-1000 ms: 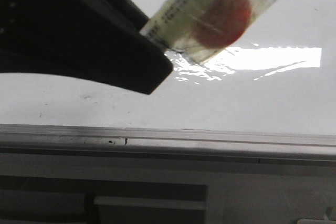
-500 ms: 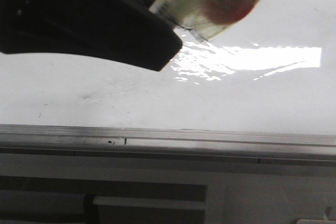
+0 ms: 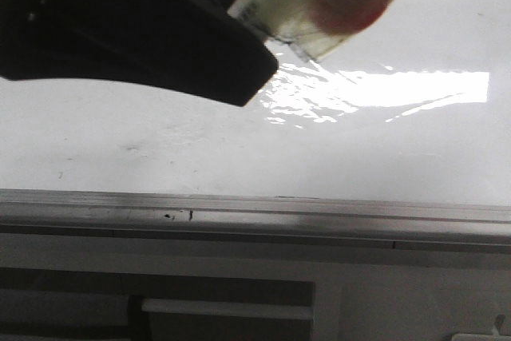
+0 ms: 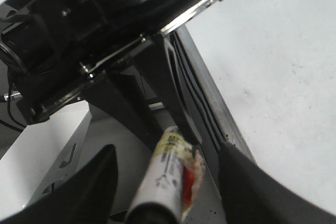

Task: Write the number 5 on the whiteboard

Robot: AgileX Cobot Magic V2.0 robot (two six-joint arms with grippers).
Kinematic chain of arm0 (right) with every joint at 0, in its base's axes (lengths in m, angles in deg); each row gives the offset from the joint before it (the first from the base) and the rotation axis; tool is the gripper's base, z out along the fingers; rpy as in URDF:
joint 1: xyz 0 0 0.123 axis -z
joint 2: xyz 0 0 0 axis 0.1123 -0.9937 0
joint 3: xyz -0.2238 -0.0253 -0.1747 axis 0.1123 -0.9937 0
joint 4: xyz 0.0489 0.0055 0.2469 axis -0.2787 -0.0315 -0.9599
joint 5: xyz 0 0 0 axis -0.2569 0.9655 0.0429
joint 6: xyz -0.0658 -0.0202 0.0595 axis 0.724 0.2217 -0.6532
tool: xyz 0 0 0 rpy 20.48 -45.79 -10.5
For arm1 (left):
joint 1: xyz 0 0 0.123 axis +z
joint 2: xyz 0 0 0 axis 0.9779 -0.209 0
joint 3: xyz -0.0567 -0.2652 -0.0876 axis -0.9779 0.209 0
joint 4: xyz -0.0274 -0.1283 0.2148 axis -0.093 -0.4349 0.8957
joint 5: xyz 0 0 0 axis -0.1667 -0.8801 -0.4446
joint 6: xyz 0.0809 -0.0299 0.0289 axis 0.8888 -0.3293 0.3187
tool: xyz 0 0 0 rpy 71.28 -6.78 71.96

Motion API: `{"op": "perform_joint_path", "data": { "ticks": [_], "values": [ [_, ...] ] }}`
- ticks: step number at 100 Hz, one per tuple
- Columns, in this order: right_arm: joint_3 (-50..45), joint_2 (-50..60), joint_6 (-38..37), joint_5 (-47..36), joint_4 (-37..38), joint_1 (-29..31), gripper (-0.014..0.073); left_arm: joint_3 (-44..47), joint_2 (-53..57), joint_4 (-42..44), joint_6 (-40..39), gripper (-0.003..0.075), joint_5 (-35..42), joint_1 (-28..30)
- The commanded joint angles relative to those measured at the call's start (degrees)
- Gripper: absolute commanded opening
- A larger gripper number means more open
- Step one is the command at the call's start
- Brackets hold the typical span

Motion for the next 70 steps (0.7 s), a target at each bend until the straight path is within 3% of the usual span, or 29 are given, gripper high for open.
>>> {"op": "perform_joint_path", "data": {
  "ticks": [1,12,36,43,51,60,70],
  "values": [
    [2.26,-1.41,1.14,-2.39,-3.14,-0.46,0.0374,-2.00,1.21,-1.55,-0.01,-0.0020,1.82,-0.54],
    [2.27,-3.25,1.14,-2.03,-4.28,-0.46,0.0302,-2.00,1.21,-1.55,-0.01,-0.0020,1.82,-0.54],
    [2.27,-4.63,1.14,-0.84,-4.42,-0.46,-0.0073,-2.00,1.21,-2.91,-0.11,-0.0019,1.82,-0.54],
    [2.27,-4.63,1.14,-0.63,-4.52,-0.46,-0.0060,-2.00,1.21,-4.01,-0.12,0.0000,1.95,-0.54],
    [2.27,-4.63,1.14,-0.63,-4.52,-0.46,-0.0060,-2.00,1.21,-5.84,-0.12,0.0098,2.87,-0.54],
    [2.27,-4.52,1.14,-0.73,-3.99,-0.46,-0.0060,-2.00,1.67,-10.71,-0.67,0.0295,4.46,-0.54],
    [2.27,-4.01,1.02,-1.94,1.47,-0.46,-0.0060,-2.00,3.66,-16.11,-0.67,0.0506,8.74,-0.54]
  ]
}}
